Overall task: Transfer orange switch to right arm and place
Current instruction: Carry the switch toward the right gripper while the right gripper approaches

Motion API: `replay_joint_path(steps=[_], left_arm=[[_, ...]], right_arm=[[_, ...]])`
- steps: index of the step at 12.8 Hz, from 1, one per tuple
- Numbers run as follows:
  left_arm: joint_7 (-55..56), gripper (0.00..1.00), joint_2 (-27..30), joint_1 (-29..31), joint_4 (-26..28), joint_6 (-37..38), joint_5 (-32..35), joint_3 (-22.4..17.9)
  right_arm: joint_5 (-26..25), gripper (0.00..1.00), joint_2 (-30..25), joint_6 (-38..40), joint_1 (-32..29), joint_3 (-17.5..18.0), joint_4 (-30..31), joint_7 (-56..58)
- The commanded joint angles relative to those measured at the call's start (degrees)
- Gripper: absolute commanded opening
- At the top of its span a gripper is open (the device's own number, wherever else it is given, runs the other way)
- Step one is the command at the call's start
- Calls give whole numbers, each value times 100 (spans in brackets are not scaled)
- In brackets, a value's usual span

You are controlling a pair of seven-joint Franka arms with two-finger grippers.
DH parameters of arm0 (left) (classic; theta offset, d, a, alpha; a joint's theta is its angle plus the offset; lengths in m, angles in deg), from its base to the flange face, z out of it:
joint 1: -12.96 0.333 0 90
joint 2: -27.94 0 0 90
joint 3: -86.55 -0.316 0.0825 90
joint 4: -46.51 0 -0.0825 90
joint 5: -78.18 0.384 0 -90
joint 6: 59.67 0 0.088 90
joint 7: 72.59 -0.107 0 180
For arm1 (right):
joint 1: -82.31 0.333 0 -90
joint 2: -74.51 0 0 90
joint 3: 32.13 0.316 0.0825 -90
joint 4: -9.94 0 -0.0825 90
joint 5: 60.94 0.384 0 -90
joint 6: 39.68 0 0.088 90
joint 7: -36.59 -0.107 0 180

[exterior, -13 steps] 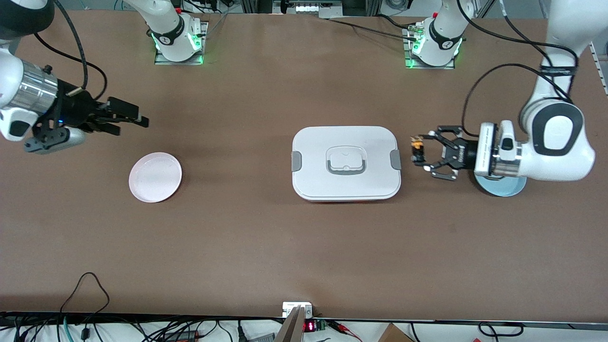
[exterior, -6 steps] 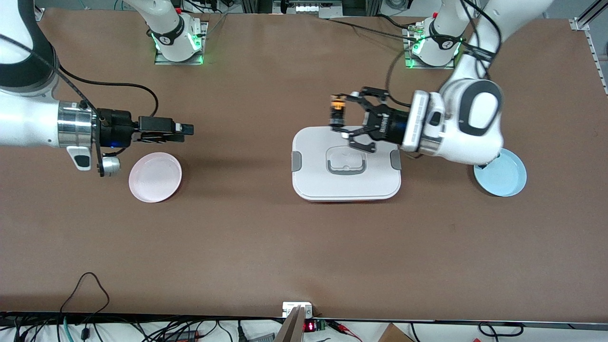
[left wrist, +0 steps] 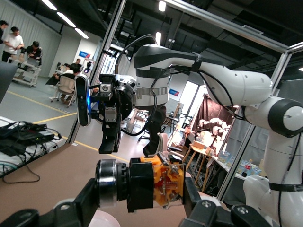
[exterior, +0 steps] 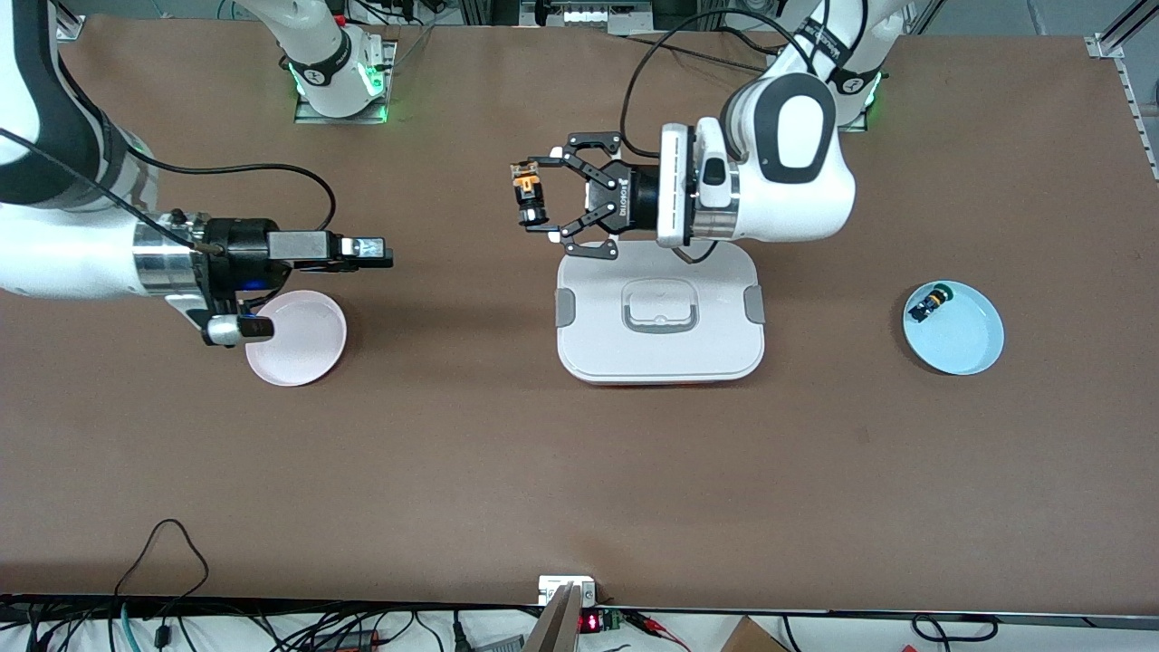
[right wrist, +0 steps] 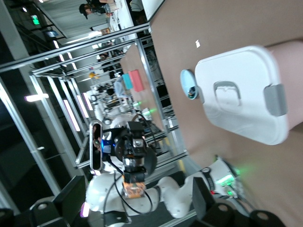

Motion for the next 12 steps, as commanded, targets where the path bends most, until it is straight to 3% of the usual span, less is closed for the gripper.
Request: replay_joint_path(steps=[1,4,12], left_arm=[[136,0,-38,-335,-257,-671,-113,20],[329,0,-187,-652,-503,-1137,-104,20],[515,0,-241,-741,-601,-1174,-60,20]], right_arm=[[351,100,22,55,134,0,249,-407],[368,100,4,56,362,8,249,-1050],[368,100,-127,916,469,-9,424,-1130]])
